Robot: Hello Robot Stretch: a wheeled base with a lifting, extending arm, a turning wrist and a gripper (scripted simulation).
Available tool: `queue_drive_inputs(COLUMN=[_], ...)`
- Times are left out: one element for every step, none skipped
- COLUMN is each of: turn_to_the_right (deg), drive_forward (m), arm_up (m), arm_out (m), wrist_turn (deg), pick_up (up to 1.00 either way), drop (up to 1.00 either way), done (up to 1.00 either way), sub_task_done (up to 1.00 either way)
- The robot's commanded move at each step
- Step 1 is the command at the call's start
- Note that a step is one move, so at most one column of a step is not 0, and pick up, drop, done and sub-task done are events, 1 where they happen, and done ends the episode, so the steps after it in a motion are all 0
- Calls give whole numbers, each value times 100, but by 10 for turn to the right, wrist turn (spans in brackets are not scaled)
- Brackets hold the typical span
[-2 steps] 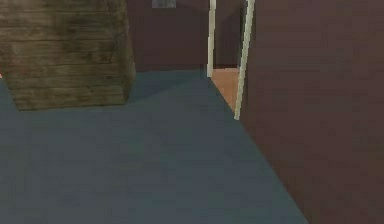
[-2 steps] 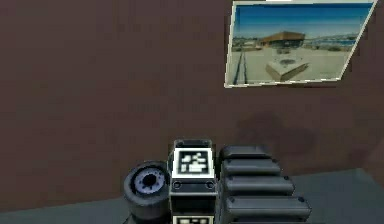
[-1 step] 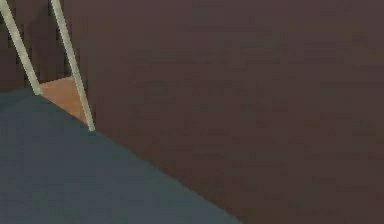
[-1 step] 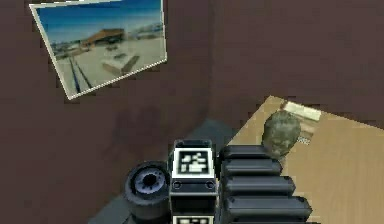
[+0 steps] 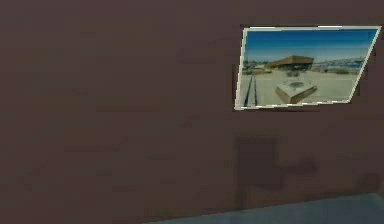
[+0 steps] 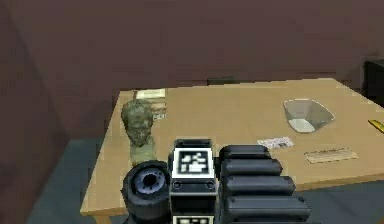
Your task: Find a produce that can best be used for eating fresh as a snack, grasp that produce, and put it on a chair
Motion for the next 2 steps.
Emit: queue_drive_inputs(turn_to_the_right=[330,0], drive_forward=[0,0], arm_up=[0,0], arm_out=[0,38], wrist_turn=[0,0], pick_up=[0,0], drop=[0,0], done=[0,0], sub_task_done=[0,0])
